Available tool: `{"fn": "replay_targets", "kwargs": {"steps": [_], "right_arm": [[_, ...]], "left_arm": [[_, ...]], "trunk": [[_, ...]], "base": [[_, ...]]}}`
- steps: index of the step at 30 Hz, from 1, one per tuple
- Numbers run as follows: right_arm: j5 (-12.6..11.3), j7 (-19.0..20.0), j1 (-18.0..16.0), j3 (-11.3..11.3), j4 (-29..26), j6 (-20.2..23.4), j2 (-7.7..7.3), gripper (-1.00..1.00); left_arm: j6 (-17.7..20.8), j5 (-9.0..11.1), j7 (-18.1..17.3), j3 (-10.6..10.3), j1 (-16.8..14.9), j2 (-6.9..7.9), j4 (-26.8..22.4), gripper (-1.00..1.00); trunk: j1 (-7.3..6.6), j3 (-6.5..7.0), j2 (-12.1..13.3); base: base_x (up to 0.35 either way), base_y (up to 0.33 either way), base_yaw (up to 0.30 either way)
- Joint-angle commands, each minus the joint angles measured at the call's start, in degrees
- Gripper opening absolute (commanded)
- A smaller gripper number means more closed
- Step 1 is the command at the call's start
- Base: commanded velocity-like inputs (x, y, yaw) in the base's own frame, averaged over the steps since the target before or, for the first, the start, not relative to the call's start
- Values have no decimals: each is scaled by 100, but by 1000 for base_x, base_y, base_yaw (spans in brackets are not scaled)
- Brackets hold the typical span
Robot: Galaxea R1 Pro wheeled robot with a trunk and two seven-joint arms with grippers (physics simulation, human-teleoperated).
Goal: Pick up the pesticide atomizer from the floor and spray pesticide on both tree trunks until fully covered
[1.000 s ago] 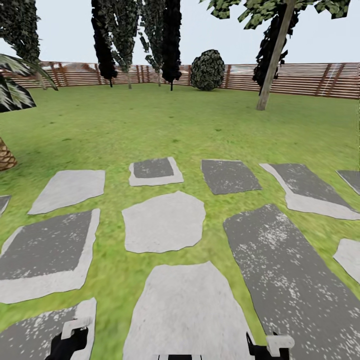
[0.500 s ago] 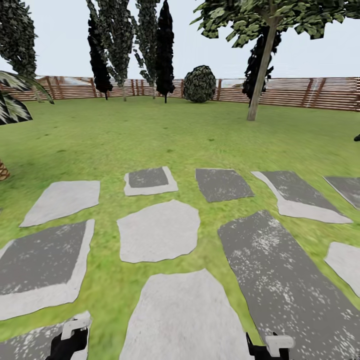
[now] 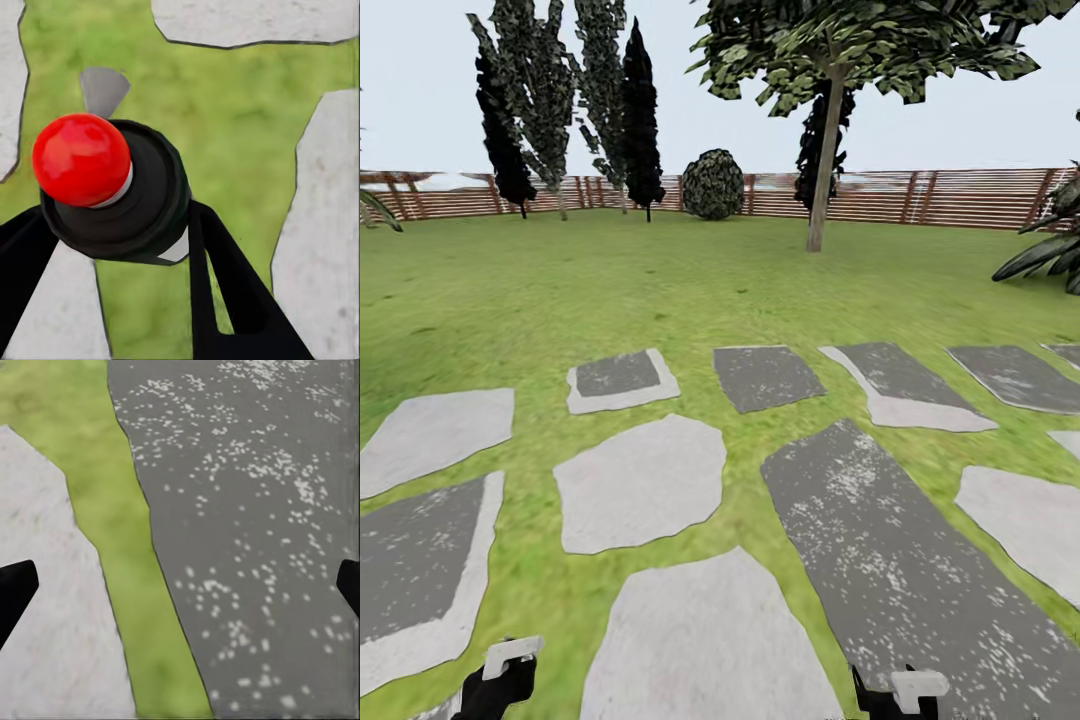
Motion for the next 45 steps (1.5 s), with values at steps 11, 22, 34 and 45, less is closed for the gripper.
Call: {"fn": "replay_targets", "kwargs": {"steps": [11,22,34,45], "right_arm": [[0,-5,-4,1,7,-15,0,100],[0,-5,-4,1,7,-15,0,100],[0,-5,-4,1,7,-16,0,100],[3,13,-4,1,7,-17,-1,100]], "left_arm": [[-16,7,-30,31,-1,0,3,-100],[-16,7,-30,30,-1,-1,3,-100],[-13,7,-30,36,-1,-9,2,-100],[-7,8,-29,38,-1,-9,3,-100]], "trunk": [[-243,193,441],[-485,391,882],[-595,481,1083],[-595,481,1083]], "base": [[0,0,-273],[0,0,-273],[26,0,-244],[332,0,-2]]}}
